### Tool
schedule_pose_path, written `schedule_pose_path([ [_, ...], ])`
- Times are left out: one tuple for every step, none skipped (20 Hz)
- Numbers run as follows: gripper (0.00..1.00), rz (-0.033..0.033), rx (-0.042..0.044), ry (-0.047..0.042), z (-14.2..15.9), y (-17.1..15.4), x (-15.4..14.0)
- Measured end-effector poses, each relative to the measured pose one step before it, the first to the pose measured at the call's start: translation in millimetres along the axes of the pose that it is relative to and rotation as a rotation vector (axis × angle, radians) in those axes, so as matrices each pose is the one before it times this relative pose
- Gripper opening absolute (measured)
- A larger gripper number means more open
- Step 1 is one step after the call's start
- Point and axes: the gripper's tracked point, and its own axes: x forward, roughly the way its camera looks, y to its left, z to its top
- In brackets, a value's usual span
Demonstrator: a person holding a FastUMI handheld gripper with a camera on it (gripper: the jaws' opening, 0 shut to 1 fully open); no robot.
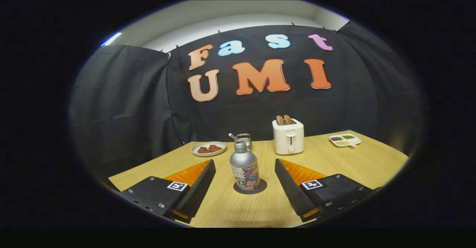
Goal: Take the bottle from table, then pour the juice into the cup, finally place the bottle on the coaster
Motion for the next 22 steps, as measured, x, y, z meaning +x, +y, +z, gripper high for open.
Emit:
schedule_pose_path([
  [0.95, -0.00044, 0.00267, -0.01651, 10.03, -3.65, -9.32],
  [0.95, -0.00542, -0.00201, -0.01684, 9.41, -5.00, -8.80],
  [0.95, -0.01123, -0.00737, -0.02690, 11.58, -6.71, -9.40],
  [0.95, -0.01611, -0.01393, -0.02656, 10.26, -8.03, -7.90],
  [0.95, -0.01376, -0.01304, -0.02162, 8.18, -7.34, -7.27],
  [0.95, -0.01117, -0.00400, -0.01088, 5.59, -6.45, -6.21],
  [0.95, -0.00470, 0.00710, -0.00532, 4.21, -5.76, -7.01],
  [0.95, -0.00168, 0.01316, -0.00024, 4.03, -3.73, -7.25],
  [0.95, 0.00299, 0.00940, -0.00531, 5.69, -3.80, -7.79],
  [0.95, -0.00499, 0.00438, -0.01071, 6.43, -5.63, -5.89],
  [0.95, -0.01050, 0.00223, -0.01484, 8.47, -7.26, -6.28],
  [0.95, -0.01188, 0.00206, -0.00931, 6.11, -5.29, -5.38],
  [0.95, -0.00471, 0.00054, -0.01002, 3.76, -4.37, -5.34],
  [0.94, -0.00485, 0.00002, -0.00707, 3.91, -2.67, -4.59],
  [0.95, -0.00016, -0.00029, -0.00838, 4.66, -2.10, -5.64],
  [0.94, -0.00170, 0.00111, -0.00163, 1.34, -1.26, -3.38],
  [0.94, 0.00213, 0.00766, 0.00558, -1.00, -0.89, -2.87],
  [0.94, 0.00862, 0.01838, 0.01514, -2.60, 1.33, -3.17],
  [0.94, 0.00848, 0.02286, 0.01794, -5.48, 1.57, -2.30],
  [0.94, 0.00541, 0.01832, 0.00975, -2.61, 0.17, -2.26],
  [0.94, -0.00343, 0.00959, 0.00107, 0.35, -3.20, -1.15],
  [0.94, -0.00356, -0.01061, -0.00557, 0.70, -0.90, -3.35],
])
